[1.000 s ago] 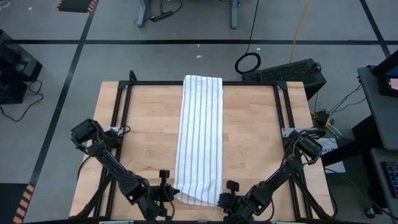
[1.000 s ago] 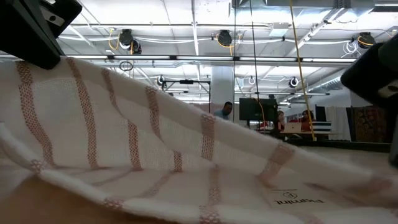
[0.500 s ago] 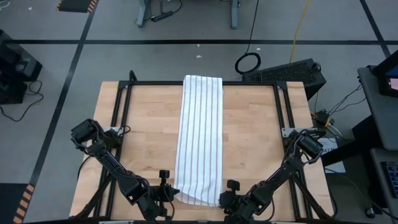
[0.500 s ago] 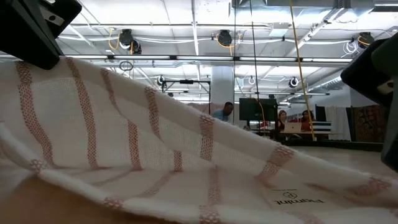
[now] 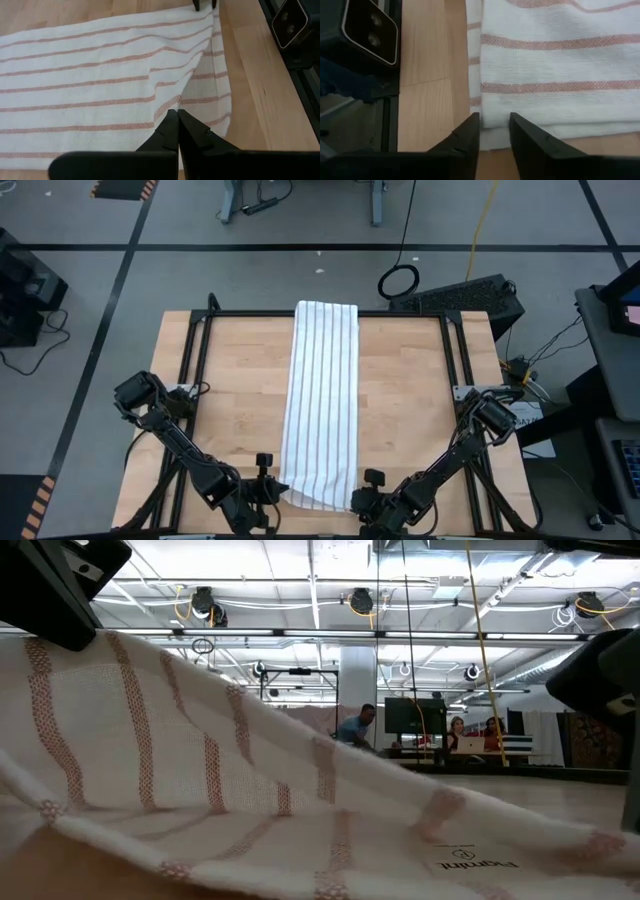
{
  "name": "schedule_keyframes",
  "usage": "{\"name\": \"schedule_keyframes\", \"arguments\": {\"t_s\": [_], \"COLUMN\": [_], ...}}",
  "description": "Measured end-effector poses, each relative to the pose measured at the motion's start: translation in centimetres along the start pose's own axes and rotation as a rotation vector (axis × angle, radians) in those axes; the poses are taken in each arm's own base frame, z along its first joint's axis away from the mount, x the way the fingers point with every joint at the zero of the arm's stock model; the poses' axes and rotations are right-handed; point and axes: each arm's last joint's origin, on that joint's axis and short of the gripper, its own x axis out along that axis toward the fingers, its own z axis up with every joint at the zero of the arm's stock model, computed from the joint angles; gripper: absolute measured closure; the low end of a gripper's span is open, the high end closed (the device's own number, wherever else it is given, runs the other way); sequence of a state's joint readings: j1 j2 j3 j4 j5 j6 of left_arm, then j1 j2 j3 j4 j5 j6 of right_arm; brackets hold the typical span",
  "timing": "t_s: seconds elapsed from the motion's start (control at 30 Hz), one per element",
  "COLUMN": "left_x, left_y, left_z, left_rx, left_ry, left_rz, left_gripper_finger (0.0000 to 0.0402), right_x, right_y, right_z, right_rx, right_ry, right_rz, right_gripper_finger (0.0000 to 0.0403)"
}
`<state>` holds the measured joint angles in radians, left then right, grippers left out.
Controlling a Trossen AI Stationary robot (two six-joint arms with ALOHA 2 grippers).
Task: Roll towel into tight, uniform cylinder
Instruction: Fold the white brown kitchen towel
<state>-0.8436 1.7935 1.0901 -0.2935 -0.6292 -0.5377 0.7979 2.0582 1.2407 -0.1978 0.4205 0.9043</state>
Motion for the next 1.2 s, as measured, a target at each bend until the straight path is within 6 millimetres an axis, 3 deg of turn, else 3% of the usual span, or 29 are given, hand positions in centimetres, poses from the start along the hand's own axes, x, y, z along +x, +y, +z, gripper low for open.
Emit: {"name": "schedule_keyframes", "arguments": {"t_s": [0.23, 0.4, 0.73, 1.2], "left_x": [0.0, 0.0, -0.1, -0.1], "left_y": [0.0, 0.0, -0.4, -0.5], "left_z": [0.0, 0.0, 0.9, 0.9], "left_rx": [0.000, 0.002, 0.049, 0.066], "left_ry": [0.000, 0.000, -0.076, -0.063], "left_rz": [0.000, 0.000, -0.031, -0.059], "left_gripper_finger": [0.0400, 0.0400, 0.0400, 0.0400], "right_x": [0.0, -0.2, -2.8, -2.9], "right_y": [0.0, -0.1, -0.2, 0.2], "right_z": [0.0, 0.1, 0.8, 0.3], "right_rx": [-0.006, -0.026, -0.023, 0.024], "right_ry": [0.004, 0.012, 0.073, 0.092], "right_rz": [-0.003, -0.001, 0.016, 0.041], "right_gripper_finger": [0.0396, 0.0399, 0.0401, 0.0402]}}
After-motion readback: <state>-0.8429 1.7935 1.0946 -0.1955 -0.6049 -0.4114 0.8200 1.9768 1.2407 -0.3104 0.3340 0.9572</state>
